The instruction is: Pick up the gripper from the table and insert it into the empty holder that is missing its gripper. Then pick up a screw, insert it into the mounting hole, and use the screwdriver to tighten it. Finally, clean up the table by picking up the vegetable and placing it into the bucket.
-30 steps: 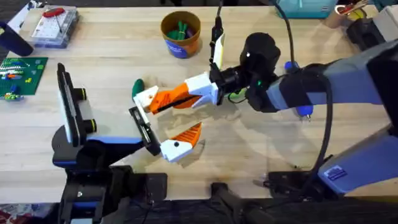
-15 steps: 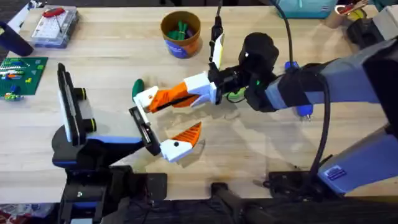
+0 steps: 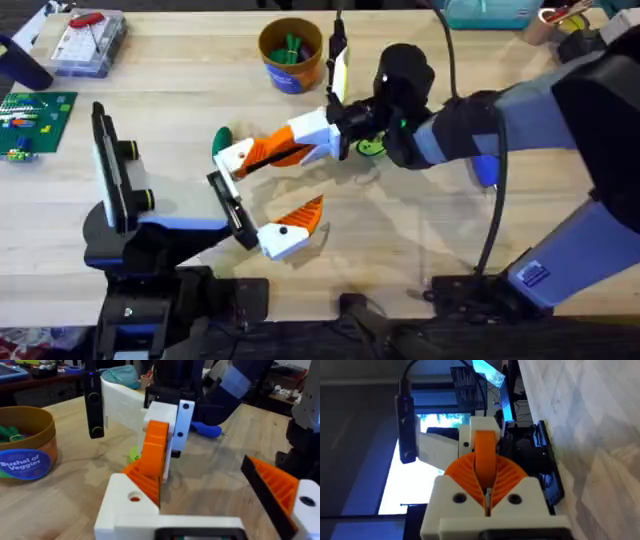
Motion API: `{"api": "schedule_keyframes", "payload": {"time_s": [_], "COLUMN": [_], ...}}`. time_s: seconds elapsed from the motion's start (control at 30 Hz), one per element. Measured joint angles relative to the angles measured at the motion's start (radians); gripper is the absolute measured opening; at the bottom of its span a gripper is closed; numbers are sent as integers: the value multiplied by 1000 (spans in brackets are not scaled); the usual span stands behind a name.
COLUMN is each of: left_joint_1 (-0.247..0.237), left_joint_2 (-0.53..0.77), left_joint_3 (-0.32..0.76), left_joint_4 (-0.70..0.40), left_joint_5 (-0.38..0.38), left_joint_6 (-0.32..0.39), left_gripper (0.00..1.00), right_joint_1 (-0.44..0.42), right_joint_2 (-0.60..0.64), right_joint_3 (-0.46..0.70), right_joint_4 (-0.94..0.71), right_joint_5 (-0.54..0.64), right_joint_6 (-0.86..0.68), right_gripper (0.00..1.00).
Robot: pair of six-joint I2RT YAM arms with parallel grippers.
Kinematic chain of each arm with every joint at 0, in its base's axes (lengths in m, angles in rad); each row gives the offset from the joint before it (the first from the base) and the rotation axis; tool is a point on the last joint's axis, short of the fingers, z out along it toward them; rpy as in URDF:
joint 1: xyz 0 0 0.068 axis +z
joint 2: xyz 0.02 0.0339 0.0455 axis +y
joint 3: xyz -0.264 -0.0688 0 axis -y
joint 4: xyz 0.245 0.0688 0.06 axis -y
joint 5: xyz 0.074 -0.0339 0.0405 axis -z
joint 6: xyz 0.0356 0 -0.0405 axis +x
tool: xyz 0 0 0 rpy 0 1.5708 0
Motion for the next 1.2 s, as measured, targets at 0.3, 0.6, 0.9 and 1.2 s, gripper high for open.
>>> {"api": "schedule_keyframes", "payload": {"time_s": [0.3, 0.6, 0.9, 1.2], "left_joint_1": [0, 0, 0, 0], "left_joint_2": [0, 0, 0, 0], "left_joint_3": [0, 0, 0, 0], "left_joint_4": [0, 0, 0, 0], "left_joint_5": [0, -1, -1, -1], "left_joint_6": [0, 0, 0, 0], "left_gripper": [988, 988, 986, 986], "right_joint_1": [6, 12, 12, 12], "right_joint_2": [6, 6, 6, 6], "right_joint_3": [12, 13, 13, 13], "right_joint_4": [-2, -2, -2, -2], "right_joint_5": [-10, -5, -5, -5], "right_joint_6": [0, 0, 0, 0], "right_gripper": [19, 19, 19, 7]}}
